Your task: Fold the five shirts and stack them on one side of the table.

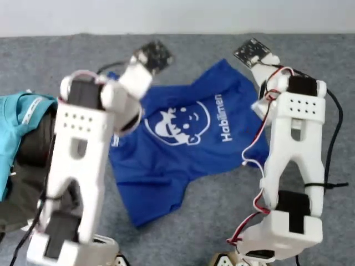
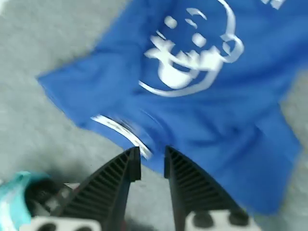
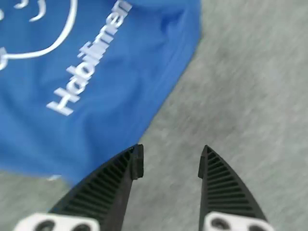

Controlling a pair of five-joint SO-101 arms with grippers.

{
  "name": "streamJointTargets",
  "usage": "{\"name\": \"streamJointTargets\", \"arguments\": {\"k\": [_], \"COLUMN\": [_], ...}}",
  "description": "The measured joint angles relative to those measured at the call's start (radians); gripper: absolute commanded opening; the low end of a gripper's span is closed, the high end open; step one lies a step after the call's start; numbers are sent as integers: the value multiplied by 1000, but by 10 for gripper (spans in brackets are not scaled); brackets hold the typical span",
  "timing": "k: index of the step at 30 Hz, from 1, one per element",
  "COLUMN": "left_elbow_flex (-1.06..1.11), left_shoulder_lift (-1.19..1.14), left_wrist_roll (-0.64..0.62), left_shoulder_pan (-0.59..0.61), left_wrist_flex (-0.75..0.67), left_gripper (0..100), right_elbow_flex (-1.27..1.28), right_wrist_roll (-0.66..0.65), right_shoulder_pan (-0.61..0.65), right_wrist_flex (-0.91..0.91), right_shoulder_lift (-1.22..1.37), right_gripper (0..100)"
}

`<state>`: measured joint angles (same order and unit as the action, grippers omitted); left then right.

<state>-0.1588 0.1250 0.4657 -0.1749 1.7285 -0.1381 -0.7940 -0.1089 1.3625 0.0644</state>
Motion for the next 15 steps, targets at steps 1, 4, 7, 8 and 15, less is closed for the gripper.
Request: {"name": "streamJointTargets", "arguments": {"k": [1,4,7,8,15], "left_elbow_flex": [72,287,506,572,875], "left_shoulder_lift": [48,181,279,296,311], "left_wrist_roll": [-2,-2,-2,-2,-2], "left_shoulder_pan": [-9,-35,-78,-97,-196], "left_wrist_flex": [0,0,0,0,-18], "left_gripper": [86,88,89,90,152], "right_elbow_flex": [0,0,0,0,-2], "right_wrist_roll": [14,52,97,110,186], "right_shoulder_pan": [0,2,2,-3,-41], "right_wrist_flex": [37,143,219,241,313], "right_shoulder_lift": [-11,-44,-68,-75,-89], "right_gripper": [194,194,194,194,194]}}
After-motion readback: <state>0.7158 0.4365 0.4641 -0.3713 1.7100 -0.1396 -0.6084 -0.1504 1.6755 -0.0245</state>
